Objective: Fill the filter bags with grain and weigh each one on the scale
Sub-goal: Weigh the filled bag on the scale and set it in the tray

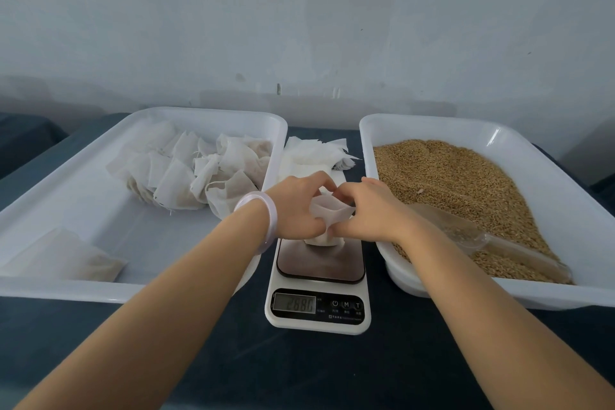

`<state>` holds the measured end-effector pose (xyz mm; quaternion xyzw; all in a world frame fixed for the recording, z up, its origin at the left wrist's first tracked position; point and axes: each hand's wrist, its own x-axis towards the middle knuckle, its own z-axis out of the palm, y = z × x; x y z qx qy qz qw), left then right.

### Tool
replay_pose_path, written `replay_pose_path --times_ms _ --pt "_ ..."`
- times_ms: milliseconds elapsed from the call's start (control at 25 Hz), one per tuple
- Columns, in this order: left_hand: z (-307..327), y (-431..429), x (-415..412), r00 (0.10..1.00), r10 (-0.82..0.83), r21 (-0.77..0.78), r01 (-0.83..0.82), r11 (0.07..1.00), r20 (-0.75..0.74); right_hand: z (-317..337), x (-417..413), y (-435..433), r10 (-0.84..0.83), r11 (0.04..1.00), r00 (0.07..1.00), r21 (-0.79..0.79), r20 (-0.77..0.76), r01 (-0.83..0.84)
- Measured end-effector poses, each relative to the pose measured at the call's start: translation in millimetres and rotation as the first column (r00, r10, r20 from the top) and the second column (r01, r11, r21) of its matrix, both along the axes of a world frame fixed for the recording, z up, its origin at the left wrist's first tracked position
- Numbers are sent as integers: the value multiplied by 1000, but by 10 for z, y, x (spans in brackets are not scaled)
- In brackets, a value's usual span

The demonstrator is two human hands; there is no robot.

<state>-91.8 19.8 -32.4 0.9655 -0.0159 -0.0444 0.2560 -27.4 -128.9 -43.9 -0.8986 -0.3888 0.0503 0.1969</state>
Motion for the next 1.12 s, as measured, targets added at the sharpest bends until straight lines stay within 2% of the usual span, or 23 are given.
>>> replay_pose_path --times_ms 760,920,1040,1120 --pt "-45 10 23 1000 -17 26 17 1000 -14 -38 21 0 28 999 1000 -39 10 -27" --pt "-43 25 12 997 52 -82 -47 996 54 -56 19 -9 0 1000 1000 7 4 0" --pt "-23 32 -44 983 96 -222 -59 973 159 -24 4 -40 -20 989 998 145 -67 29" --pt "-20 15 -63 981 109 -259 -66 964 158 -4 -11 -53 -20 977 996 211 -90 38"
